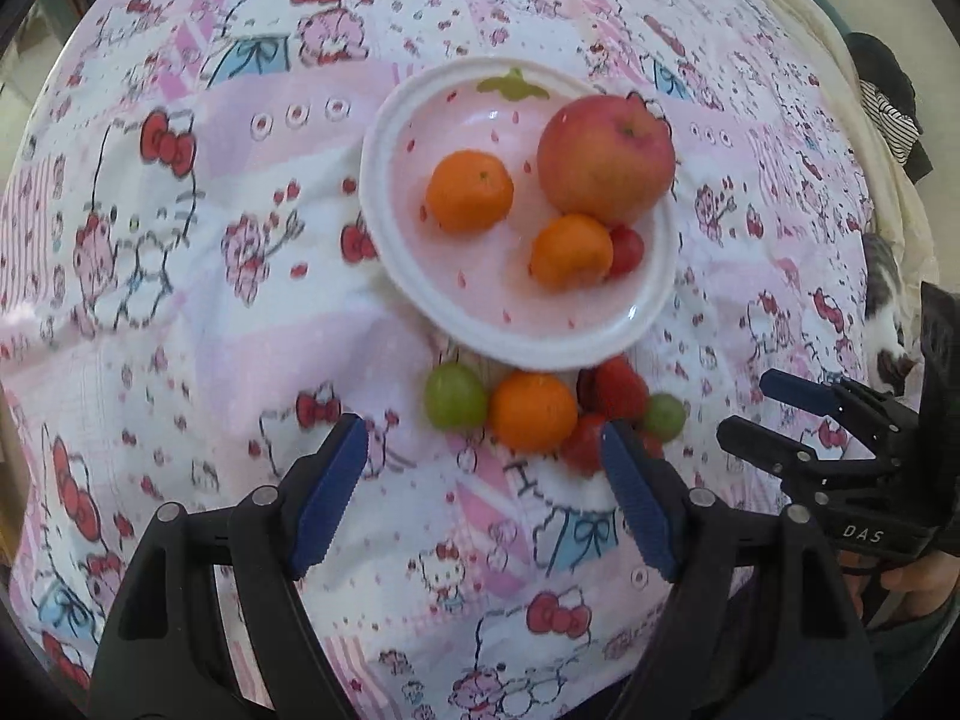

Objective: Organize fruits
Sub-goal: 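Move both open tools back over the remaining fruit beside the plate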

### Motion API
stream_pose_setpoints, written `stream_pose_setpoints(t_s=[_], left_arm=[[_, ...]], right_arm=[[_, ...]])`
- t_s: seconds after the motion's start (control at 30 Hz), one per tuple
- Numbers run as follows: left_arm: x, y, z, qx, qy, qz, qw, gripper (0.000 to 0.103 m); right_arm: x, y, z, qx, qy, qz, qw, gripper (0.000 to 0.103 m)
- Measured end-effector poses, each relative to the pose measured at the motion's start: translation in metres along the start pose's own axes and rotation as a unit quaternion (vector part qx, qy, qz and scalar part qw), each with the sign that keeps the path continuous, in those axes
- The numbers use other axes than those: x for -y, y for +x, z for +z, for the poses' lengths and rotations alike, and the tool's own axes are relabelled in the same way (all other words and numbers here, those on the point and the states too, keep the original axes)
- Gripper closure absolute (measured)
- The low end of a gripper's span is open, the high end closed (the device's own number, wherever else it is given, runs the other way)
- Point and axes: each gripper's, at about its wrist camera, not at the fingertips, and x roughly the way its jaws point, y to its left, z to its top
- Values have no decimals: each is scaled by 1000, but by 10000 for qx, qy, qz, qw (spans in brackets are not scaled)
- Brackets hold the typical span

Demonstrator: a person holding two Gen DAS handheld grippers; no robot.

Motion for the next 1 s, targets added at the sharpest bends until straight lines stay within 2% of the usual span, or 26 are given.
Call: stream_pose_setpoints(t_s=[0.23,0.47,0.6,0.7,0.77,0.97,1.0], left_arm=[[-9,8,-17,-90,-248,-136,9996,26],[-14,17,-11,-1,-525,-300,9982,28],[-20,24,-3,-26,-779,-457,9959,51],[-27,18,0,131,-967,-479,9941,57],[-30,16,2,169,-1032,-432,9936,58],[-32,33,4,-55,-1047,-329,9939,58],[-32,34,5,-56,-1042,-327,9940,63]], right_arm=[[7,4,-25,68,238,89,9997,28],[5,10,-33,110,270,113,9995,28],[9,12,-34,112,350,125,9992,28],[16,10,-34,162,457,154,9987,28],[18,8,-34,199,521,177,9983,28],[17,5,-31,260,564,253,9977,28],[17,5,-30,259,561,252,9978,28]])
